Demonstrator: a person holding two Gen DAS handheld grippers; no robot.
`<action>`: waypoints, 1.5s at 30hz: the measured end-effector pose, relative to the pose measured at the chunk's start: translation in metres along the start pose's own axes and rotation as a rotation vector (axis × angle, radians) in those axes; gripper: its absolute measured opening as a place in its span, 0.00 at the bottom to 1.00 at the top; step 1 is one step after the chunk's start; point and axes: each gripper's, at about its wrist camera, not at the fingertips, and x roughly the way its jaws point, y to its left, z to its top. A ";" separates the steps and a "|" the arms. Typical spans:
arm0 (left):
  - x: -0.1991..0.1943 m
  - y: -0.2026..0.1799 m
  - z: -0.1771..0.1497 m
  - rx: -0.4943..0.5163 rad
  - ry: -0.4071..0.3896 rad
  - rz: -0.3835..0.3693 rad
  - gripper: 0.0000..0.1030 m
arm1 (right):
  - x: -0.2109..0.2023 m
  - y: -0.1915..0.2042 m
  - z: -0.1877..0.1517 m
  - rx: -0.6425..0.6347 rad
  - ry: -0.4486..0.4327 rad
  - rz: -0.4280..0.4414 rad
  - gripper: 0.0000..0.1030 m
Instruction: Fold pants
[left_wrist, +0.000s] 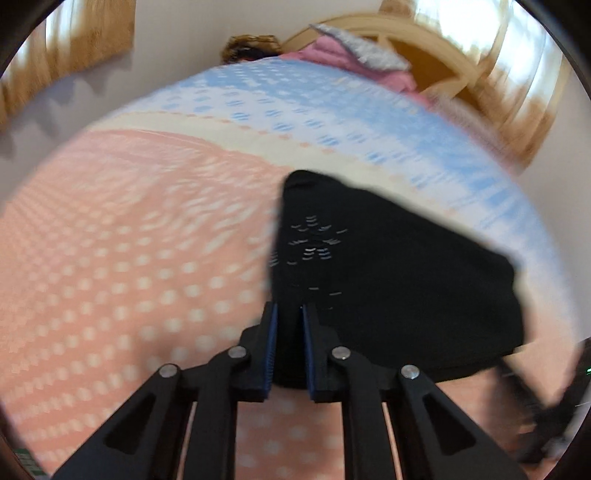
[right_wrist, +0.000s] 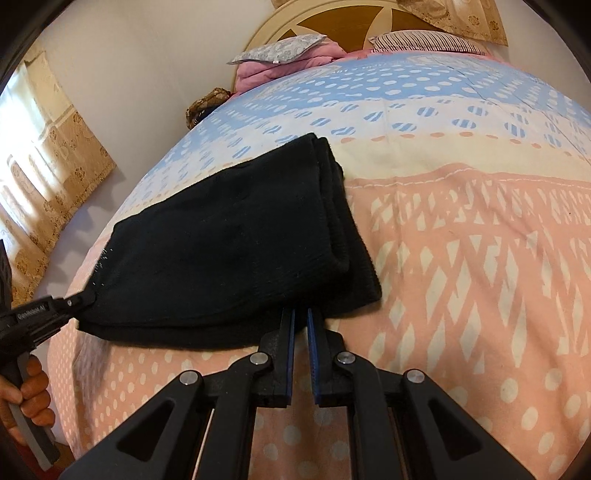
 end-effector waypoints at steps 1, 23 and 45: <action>0.006 0.002 -0.003 0.006 0.008 0.020 0.22 | 0.000 0.000 0.000 -0.003 -0.001 -0.002 0.07; -0.044 -0.030 -0.059 0.195 -0.154 0.162 0.77 | -0.054 0.020 -0.028 0.028 -0.057 -0.006 0.10; -0.043 -0.043 -0.076 0.179 -0.119 0.099 0.81 | -0.090 0.014 -0.047 0.069 -0.156 0.004 0.42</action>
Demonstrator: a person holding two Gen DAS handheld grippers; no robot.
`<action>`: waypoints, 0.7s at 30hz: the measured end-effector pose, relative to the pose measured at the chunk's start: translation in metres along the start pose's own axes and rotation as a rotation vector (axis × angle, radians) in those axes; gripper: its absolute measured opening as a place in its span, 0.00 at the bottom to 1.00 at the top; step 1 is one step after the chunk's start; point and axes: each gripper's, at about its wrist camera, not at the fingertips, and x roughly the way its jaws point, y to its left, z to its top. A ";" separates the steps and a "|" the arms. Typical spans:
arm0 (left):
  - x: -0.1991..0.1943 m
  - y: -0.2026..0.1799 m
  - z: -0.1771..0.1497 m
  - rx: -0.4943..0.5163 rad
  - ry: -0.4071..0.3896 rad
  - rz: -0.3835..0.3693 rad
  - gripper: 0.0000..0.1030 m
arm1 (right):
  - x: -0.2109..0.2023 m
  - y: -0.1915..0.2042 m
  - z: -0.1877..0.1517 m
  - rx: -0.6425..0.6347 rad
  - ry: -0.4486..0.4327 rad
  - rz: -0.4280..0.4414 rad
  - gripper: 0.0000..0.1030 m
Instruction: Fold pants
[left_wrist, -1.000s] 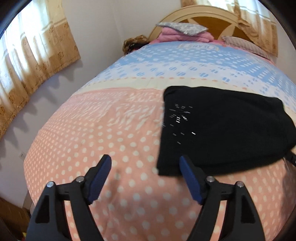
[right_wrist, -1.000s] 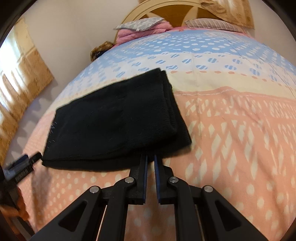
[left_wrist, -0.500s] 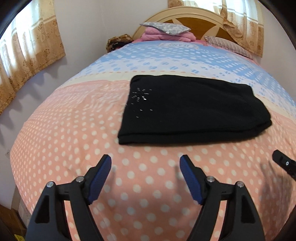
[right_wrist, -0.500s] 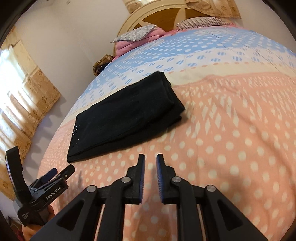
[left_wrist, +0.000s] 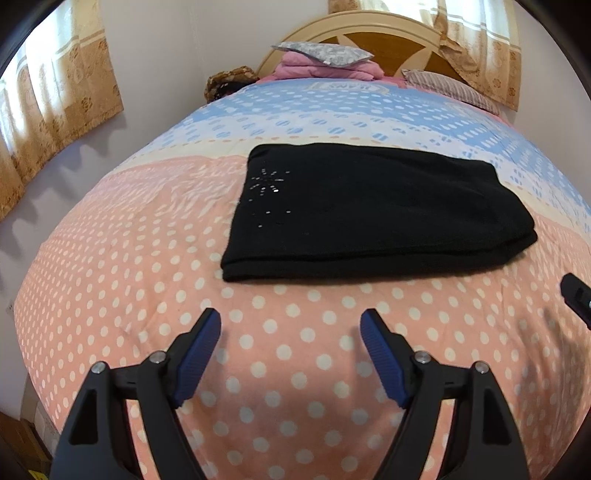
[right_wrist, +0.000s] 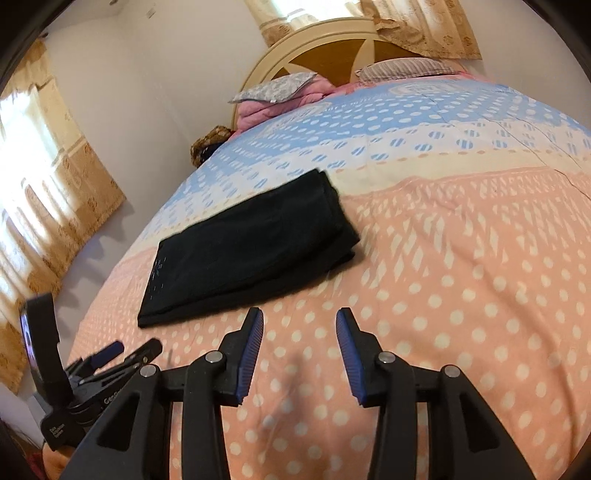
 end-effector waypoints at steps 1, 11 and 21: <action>0.002 0.003 0.001 -0.003 0.004 -0.003 0.81 | 0.001 -0.004 0.003 0.013 -0.003 -0.004 0.42; 0.010 0.068 0.025 -0.145 -0.060 -0.095 0.84 | 0.008 0.024 0.040 -0.151 0.015 0.134 0.42; 0.073 0.075 0.042 -0.389 -0.027 -0.221 0.47 | 0.127 0.176 0.124 -0.666 0.275 0.320 0.42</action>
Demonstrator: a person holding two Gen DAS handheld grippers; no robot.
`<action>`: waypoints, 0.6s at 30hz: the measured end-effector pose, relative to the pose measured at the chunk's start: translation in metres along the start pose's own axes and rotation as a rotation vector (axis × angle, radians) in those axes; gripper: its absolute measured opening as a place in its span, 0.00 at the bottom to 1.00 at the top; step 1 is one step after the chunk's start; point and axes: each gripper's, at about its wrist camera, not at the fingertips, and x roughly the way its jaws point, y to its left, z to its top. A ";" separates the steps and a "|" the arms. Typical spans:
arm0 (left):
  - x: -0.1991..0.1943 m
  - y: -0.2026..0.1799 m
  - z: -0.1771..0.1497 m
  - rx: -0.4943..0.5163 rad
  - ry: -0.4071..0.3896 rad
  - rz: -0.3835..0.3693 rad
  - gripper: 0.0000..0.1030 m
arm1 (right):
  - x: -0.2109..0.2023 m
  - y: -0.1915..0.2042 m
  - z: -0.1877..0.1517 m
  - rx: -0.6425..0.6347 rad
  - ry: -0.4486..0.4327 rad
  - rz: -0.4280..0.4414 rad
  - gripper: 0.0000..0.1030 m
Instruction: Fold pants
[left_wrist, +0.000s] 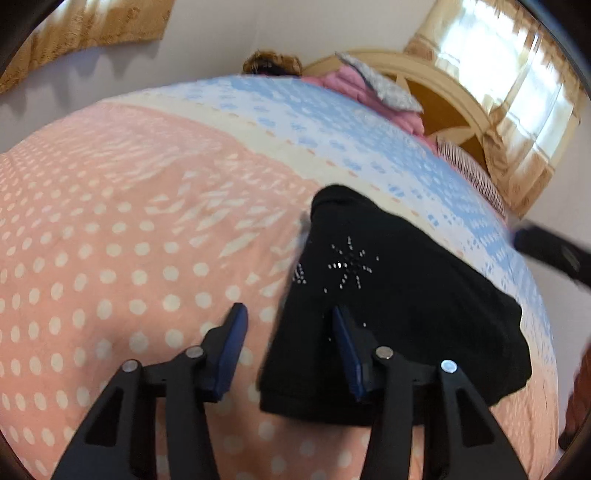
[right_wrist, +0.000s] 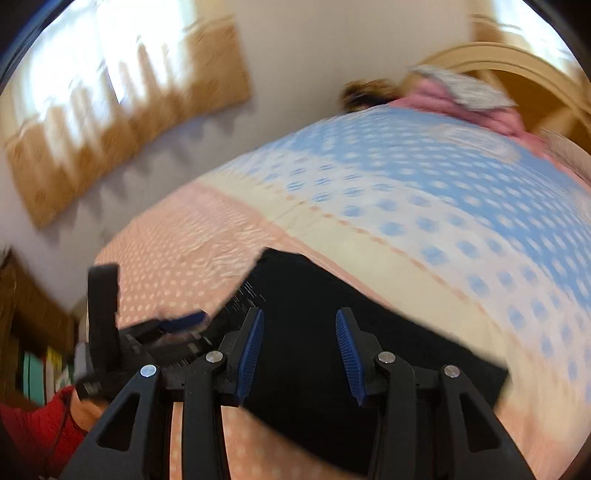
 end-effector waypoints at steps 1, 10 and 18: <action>-0.002 -0.002 -0.002 0.008 -0.006 0.001 0.45 | 0.014 0.003 0.010 -0.023 0.011 -0.004 0.42; -0.004 -0.007 -0.012 0.018 -0.023 -0.017 0.22 | 0.143 0.054 0.031 -0.170 0.209 -0.055 0.08; -0.008 -0.006 -0.017 0.024 -0.029 0.000 0.28 | 0.177 -0.004 0.049 0.273 0.208 -0.006 0.05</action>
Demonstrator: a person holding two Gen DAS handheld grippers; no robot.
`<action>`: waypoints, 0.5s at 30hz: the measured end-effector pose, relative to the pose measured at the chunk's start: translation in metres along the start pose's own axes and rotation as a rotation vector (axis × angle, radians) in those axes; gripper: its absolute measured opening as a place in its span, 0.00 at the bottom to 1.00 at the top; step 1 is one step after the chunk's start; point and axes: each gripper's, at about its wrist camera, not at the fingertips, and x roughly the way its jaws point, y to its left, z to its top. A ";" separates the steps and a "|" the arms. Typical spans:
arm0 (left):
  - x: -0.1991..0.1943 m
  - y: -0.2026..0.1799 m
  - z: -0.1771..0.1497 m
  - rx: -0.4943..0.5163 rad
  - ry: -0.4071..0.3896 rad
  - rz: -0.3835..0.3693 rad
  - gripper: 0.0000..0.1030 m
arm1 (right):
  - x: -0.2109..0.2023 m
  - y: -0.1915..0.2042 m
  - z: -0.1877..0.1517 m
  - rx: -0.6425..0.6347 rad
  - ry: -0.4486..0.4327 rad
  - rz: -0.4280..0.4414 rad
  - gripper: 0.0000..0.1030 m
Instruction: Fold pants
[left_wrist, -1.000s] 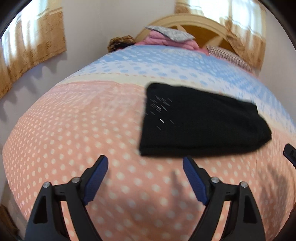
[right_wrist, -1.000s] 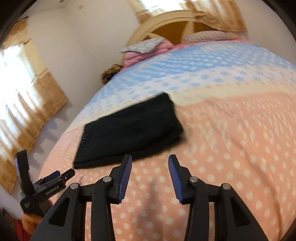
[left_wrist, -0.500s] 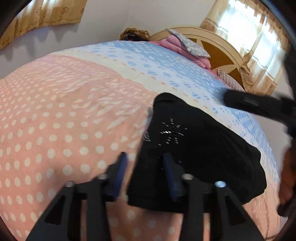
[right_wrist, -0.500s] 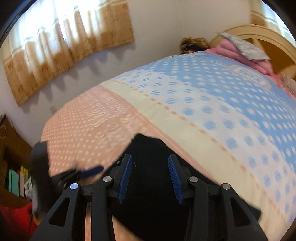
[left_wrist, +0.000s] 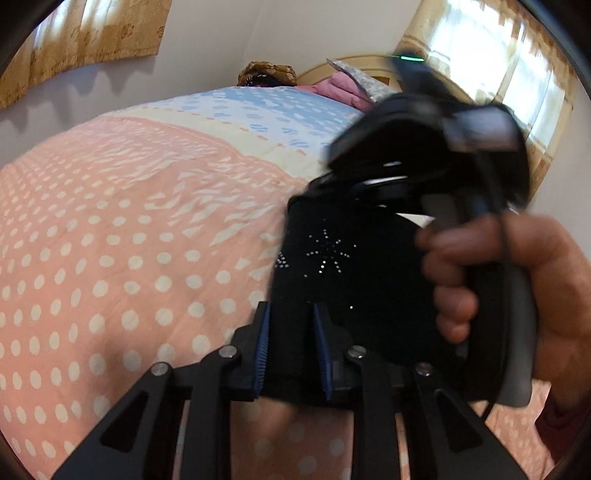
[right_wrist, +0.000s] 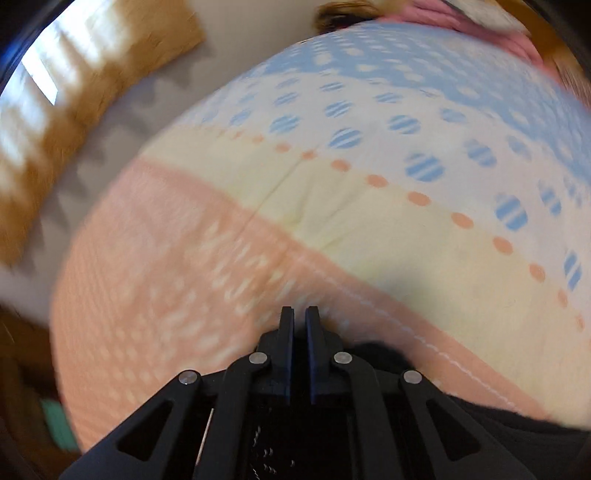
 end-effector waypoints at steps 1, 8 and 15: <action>0.001 0.005 0.001 -0.022 0.008 -0.021 0.28 | -0.018 -0.009 -0.005 0.053 -0.078 0.034 0.05; -0.014 -0.022 0.003 0.113 0.026 0.082 0.40 | -0.126 -0.049 -0.088 0.172 -0.290 0.080 0.18; -0.073 -0.059 -0.021 0.229 -0.070 0.122 0.72 | -0.199 -0.079 -0.199 0.325 -0.432 0.087 0.65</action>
